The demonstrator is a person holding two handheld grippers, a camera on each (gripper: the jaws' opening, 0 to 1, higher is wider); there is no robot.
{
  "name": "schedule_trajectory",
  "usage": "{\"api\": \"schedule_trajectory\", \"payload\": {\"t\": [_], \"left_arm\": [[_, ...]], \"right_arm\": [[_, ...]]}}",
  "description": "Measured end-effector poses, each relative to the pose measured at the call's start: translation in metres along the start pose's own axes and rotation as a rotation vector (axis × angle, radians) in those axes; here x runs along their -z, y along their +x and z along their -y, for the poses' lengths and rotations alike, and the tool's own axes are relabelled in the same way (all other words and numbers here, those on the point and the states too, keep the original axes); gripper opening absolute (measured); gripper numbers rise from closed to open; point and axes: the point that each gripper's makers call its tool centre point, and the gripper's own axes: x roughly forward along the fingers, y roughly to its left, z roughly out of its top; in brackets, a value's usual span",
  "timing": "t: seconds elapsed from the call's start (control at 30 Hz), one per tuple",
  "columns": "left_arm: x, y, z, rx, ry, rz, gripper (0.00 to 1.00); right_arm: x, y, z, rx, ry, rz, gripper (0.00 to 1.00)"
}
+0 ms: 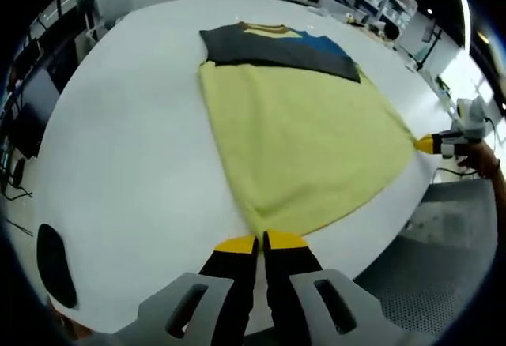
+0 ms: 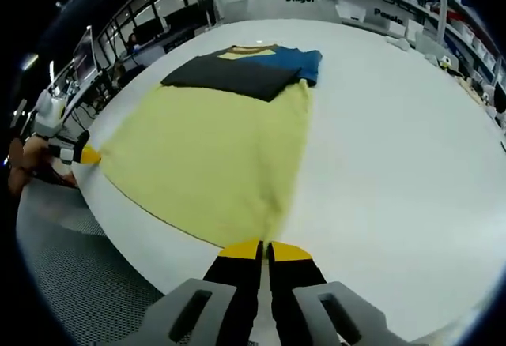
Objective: Fold the garment on the visible template until the final outline fits inside the template.
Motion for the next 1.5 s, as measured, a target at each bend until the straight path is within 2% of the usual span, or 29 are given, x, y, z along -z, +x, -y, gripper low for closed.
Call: {"api": "schedule_trajectory", "payload": {"t": [0.17, 0.3, 0.33, 0.47, 0.6, 0.83, 1.0, 1.17, 1.5], "left_arm": [[0.002, -0.002, 0.002, -0.002, 0.048, -0.024, 0.02], [0.006, -0.004, 0.003, 0.003, 0.097, -0.054, 0.02], [0.009, -0.006, 0.004, 0.017, 0.148, -0.076, 0.02], [0.019, -0.008, 0.008, 0.033, 0.180, -0.117, 0.02], [0.023, -0.012, 0.009, 0.054, 0.248, -0.113, 0.02], [0.036, -0.015, 0.015, 0.082, 0.276, -0.146, 0.02], [0.043, -0.018, 0.018, 0.104, 0.262, -0.155, 0.02], [0.050, -0.020, 0.019, 0.113, 0.257, -0.172, 0.02], [0.062, -0.027, 0.026, 0.119, 0.261, -0.208, 0.02]], "right_arm": [[0.004, -0.002, -0.001, -0.007, -0.064, -0.044, 0.00], [0.008, -0.003, -0.003, -0.010, -0.081, -0.069, 0.00], [0.010, -0.004, -0.004, -0.011, -0.088, -0.080, 0.00], [0.018, -0.009, -0.004, -0.023, -0.100, -0.121, 0.00], [0.023, -0.014, -0.008, -0.028, -0.109, -0.122, 0.00], [0.036, -0.019, -0.013, -0.029, -0.107, -0.158, 0.00], [0.040, -0.023, -0.015, -0.018, -0.119, -0.175, 0.00], [0.050, -0.026, -0.018, -0.026, -0.038, -0.210, 0.00], [0.059, -0.033, -0.023, -0.026, -0.036, -0.236, 0.00]]}}
